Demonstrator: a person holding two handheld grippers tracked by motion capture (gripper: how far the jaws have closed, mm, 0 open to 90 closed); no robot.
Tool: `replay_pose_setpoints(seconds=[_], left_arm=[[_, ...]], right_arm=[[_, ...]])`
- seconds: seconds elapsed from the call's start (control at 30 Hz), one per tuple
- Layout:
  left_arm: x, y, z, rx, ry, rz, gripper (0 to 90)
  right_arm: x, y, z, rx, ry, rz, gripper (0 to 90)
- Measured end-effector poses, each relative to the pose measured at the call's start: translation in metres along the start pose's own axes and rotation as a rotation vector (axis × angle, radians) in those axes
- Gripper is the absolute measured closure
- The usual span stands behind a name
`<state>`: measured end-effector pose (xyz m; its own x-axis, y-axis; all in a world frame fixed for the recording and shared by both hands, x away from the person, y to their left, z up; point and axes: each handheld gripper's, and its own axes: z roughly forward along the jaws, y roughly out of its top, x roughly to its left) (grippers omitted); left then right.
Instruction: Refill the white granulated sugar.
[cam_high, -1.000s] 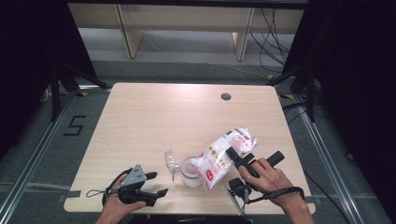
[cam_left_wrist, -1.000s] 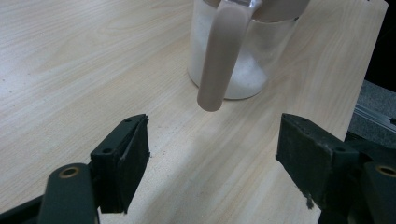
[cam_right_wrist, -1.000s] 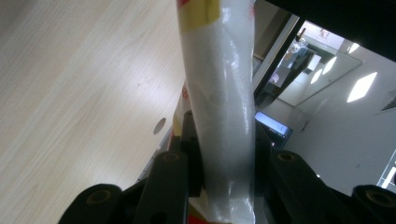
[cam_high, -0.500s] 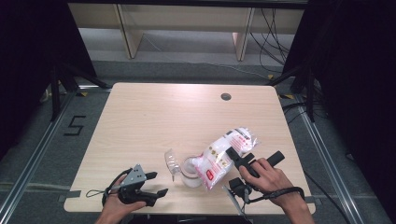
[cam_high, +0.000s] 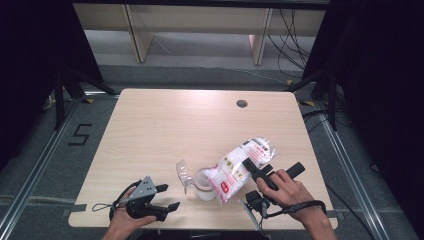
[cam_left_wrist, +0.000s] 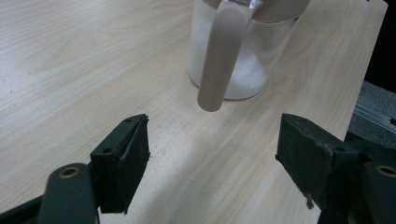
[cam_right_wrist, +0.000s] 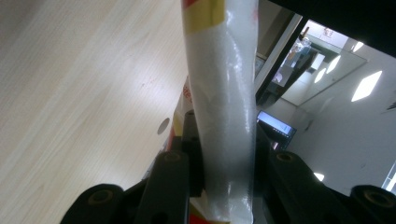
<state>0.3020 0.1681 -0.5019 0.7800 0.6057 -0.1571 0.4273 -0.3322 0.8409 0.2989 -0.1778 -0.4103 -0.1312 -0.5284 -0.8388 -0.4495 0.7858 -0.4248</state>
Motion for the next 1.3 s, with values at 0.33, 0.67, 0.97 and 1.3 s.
replay_pose_setpoints(seconds=[0.33, 0.67, 0.97, 1.3], left_arm=[[0.000, 0.001, -0.001, -0.008, -0.002, -0.002, 24.9], [0.002, 0.001, -0.002, 0.012, 0.007, 0.020, 24.9], [0.000, 0.001, -0.002, -0.002, 0.000, 0.005, 24.9], [0.002, 0.001, -0.002, -0.003, -0.004, 0.024, 24.9]], right_arm=[[0.015, -0.013, 0.004, -0.114, 0.005, 0.201, 76.9], [0.026, -0.016, 0.008, -0.217, 0.017, 0.360, 77.2], [0.040, -0.021, 0.012, -0.250, 0.047, 0.541, 77.4], [0.050, -0.028, 0.019, -0.393, 0.047, 0.688, 77.7]])
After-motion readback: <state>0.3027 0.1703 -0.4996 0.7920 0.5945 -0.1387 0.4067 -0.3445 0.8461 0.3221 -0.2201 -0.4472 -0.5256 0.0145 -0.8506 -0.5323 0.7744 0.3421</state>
